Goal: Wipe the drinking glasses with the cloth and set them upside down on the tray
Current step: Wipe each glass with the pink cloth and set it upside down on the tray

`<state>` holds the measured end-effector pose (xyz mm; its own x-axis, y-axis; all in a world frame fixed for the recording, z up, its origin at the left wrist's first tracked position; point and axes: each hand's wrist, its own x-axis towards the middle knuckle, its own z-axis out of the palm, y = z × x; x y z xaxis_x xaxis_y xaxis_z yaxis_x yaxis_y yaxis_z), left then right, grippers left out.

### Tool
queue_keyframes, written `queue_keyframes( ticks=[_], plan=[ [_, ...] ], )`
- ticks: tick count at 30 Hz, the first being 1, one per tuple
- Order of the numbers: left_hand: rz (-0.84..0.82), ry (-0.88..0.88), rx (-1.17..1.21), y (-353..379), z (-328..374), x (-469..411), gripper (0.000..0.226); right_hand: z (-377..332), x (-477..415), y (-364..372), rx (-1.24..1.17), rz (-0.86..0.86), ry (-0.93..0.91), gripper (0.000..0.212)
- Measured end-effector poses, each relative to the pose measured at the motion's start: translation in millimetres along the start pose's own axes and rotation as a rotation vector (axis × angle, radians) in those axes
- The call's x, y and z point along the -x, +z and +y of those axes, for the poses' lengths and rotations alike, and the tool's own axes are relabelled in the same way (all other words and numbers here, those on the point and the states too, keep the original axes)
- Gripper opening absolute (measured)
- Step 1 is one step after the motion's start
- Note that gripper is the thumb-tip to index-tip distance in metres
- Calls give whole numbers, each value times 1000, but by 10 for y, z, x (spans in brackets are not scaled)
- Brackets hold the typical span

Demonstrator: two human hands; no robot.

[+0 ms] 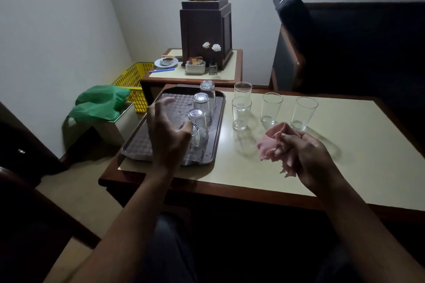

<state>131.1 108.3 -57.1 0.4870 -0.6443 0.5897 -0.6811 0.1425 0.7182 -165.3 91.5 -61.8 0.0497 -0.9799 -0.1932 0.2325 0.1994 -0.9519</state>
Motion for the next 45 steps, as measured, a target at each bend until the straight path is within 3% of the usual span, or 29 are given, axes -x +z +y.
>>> queue_keyframes(
  ticks=[2,4,9,12,15,18,20,24,29,32,34,40,42,45],
  plan=[
    [-47,120,46,278,253,12,50,-6,-41,-71,-15,-10,0,31],
    [-159,134,95,613,452,-13,51,-5,-82,-136,-36,-24,1,33],
    [-459,-309,91,1531,410,-90,78,-46,-154,-225,-218,-58,9,34],
    [-429,-443,72,2010,124,-108,103,-96,-201,-294,-283,-51,-14,42],
    [-402,-482,76,2296,-59,-111,93,-144,-236,-378,-163,11,-52,39],
    [-418,-464,105,2363,-4,-97,55,-178,-285,-477,-139,77,-65,31],
    [-429,-401,161,2269,116,-72,47,-183,-318,-517,-155,118,-74,23],
    [-556,-274,274,1850,357,89,50,-261,-329,-510,-111,190,-132,25],
    [-717,-96,437,1179,693,285,65,-659,-145,-252,228,205,-393,37],
    [-739,-6,438,793,853,355,80,-734,94,-133,630,-46,-606,23],
    [-763,61,412,540,896,347,85,-741,230,-178,965,-220,-733,25],
    [-944,32,406,-44,1021,179,60,-819,522,-367,1692,-652,-1019,86],
    [-965,42,420,-141,1060,157,55,-795,551,-362,1737,-674,-973,86],
    [-926,-123,566,-166,1124,258,53,-760,628,-280,1387,-668,-887,66]
  ],
)
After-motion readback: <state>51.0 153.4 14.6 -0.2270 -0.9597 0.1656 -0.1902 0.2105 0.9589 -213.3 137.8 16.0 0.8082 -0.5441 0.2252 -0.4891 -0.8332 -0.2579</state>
